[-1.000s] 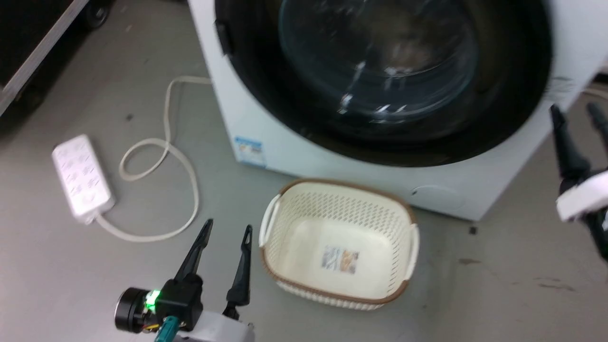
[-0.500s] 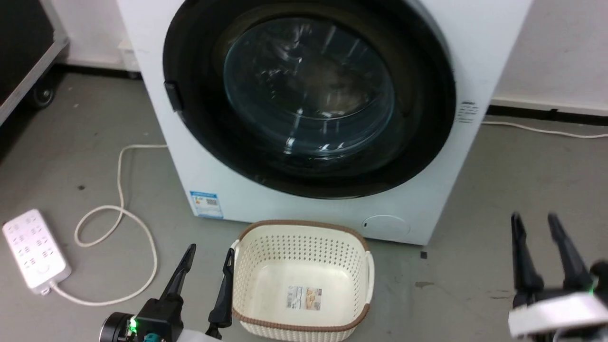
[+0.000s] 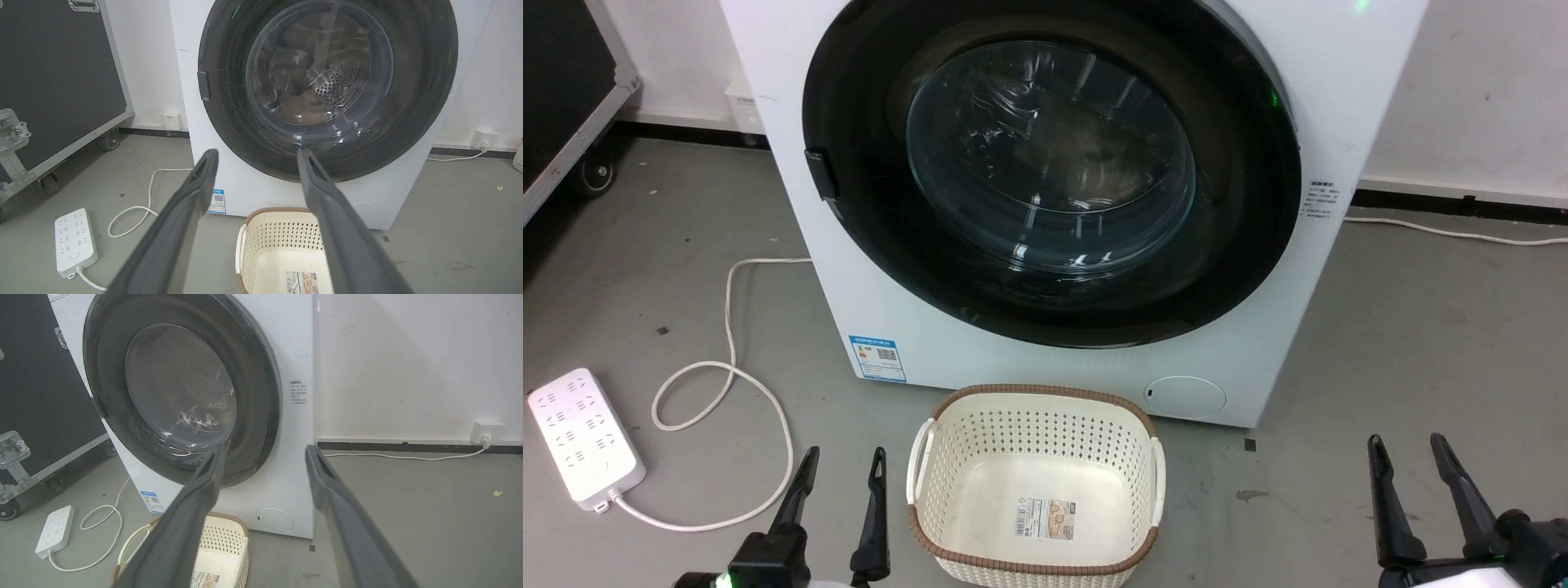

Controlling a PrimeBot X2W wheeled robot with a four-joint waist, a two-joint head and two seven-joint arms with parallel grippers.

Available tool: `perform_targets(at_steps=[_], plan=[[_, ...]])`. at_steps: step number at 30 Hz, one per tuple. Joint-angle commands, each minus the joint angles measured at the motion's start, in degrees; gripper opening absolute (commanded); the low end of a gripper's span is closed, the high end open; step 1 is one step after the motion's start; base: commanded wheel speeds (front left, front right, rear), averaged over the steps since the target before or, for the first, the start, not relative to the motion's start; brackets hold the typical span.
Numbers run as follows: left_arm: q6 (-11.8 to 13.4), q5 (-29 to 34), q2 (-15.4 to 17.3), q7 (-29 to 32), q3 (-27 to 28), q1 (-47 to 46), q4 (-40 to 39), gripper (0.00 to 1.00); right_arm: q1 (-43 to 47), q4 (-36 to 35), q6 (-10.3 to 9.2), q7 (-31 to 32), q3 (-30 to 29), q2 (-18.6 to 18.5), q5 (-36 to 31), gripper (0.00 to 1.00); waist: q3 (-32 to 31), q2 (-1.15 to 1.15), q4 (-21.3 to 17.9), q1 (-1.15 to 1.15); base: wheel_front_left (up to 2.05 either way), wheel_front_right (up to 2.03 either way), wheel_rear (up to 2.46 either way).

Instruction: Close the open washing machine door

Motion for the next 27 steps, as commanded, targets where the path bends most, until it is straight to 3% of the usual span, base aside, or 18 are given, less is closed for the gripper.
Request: perform_targets(at_steps=[1, 2, 27], plan=[[0.4, 0.14, -0.31, -0.25, 0.31, 0.37, 0.31, 1.0, 0.8, -0.32, -0.03, -0.23, 0.12, 0.28, -0.37, 1.0, 0.01, 0.0, 0.16, 0.0, 0.0, 0.0, 0.0], [0.2, -0.01, -0.07, 0.07, 0.09, -0.01, 0.23, 0.0, 0.03, 0.0, 0.0, 0.04, 0.05, 0.05, -0.22, 0.0, 0.0, 0.0, 0.13, 0.0, 0.0, 0.0, 0.0], [0.3, 0.79, -0.17, 2.58, 0.36, -0.84, -0.51, 0.0, -0.87, -0.66, -0.01, 2.54, 0.49, 0.51, -2.36, 0.0, 0.33, 0.0, -0.33, 0.0, 0.0, 0.0, 0.0]])
